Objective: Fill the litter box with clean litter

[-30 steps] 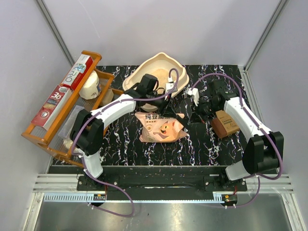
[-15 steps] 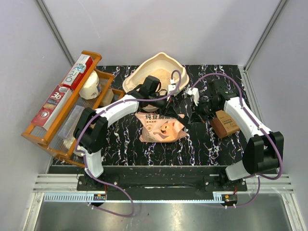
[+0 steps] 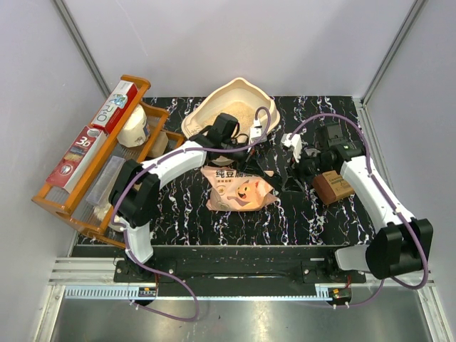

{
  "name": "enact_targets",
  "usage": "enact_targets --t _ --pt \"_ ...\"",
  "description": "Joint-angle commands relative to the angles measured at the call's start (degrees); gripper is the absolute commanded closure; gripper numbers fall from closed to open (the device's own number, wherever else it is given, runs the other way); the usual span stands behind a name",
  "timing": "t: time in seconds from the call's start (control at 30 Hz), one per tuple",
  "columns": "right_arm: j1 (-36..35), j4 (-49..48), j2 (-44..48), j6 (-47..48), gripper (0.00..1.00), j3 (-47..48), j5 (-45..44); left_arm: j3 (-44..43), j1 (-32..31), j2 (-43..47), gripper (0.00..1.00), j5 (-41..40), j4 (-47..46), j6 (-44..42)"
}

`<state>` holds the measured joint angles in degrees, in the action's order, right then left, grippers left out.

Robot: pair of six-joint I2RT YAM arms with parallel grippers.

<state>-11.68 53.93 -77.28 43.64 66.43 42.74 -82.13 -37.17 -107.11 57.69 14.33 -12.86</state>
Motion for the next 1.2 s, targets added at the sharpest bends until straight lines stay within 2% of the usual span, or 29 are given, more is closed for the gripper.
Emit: enact_targets --t 0.0,0.5,0.73,1.0,1.07,1.17 --pt "0.3 0.1 1.3 1.2 0.38 -1.3 3.0 -1.0 -1.1 3.1 1.00 -0.3 -1.6 -5.3" --pt "0.3 -3.4 -8.0 -0.9 0.41 3.7 7.5 -0.1 -1.4 4.1 1.00 -0.7 -3.6 -3.9" --pt "0.3 -3.3 -9.5 -2.4 0.61 4.3 9.9 0.1 -1.3 3.9 1.00 -1.1 -4.0 -3.1" --pt "0.3 -3.4 -9.8 -2.7 0.57 3.5 9.3 0.1 -1.3 3.7 1.00 -1.1 -5.1 -1.9" --pt "0.3 -3.4 -10.0 -2.9 0.60 3.8 9.8 0.3 -1.3 3.6 1.00 -1.1 -5.5 -1.4" --pt "0.3 -3.3 -10.4 -2.9 0.72 4.1 10.3 0.3 -1.3 3.6 0.99 -1.4 -5.8 -0.9"
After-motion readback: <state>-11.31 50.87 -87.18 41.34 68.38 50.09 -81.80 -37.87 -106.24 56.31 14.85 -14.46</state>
